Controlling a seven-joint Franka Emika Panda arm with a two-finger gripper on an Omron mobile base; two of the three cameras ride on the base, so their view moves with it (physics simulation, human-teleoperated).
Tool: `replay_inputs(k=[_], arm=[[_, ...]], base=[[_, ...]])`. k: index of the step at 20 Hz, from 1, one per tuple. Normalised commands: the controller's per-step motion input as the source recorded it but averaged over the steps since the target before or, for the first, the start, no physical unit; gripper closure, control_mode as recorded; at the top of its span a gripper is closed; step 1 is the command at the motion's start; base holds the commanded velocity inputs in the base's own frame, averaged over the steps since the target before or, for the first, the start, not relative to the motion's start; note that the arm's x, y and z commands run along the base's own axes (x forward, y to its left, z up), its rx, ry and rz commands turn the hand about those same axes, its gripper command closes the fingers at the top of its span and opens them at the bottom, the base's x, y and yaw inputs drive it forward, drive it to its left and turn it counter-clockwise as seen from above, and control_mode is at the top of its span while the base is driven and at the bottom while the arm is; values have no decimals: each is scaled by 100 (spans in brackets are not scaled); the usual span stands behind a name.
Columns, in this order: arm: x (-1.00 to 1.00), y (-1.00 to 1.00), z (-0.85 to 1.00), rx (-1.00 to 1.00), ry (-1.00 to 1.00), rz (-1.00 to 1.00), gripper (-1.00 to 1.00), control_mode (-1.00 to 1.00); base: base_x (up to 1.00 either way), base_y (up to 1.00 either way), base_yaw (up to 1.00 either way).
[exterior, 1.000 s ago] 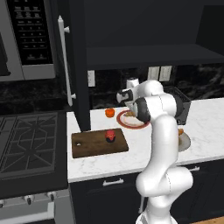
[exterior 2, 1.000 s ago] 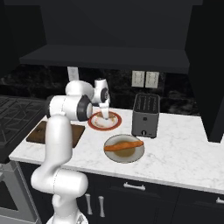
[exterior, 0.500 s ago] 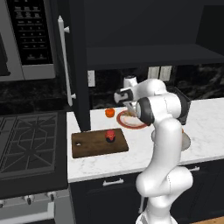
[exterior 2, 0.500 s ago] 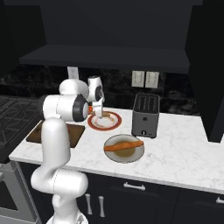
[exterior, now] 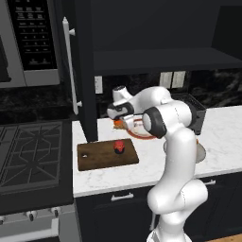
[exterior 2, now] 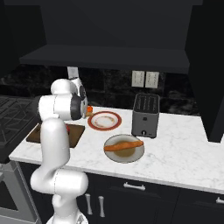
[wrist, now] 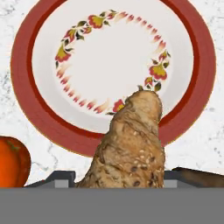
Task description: From the different types of pastries on the counter, select a croissant and place it on the cutting board. Then retrieve a jar of jam from the cabinet and place it alongside the croissant on the cutting board.
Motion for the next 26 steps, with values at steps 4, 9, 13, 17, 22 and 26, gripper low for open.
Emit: replay_inputs(k=[4,9,13,17,22,26], arm=[[0,80,0,-4,0,-2,100,-100],[0,77,0,-3,0,-2,100,-100],[0,67,1,-1,0,-2,100,-100],[-9,55,4,0,0,-3,100,-100],[-39,40,3,0,0,-4,100,-100],[-76,15,0,0,4,-7,100,-100]], base=[[0,0,0],[0,0,0],[0,0,0],[0,0,0],[0,0,0],[0,0,0]])
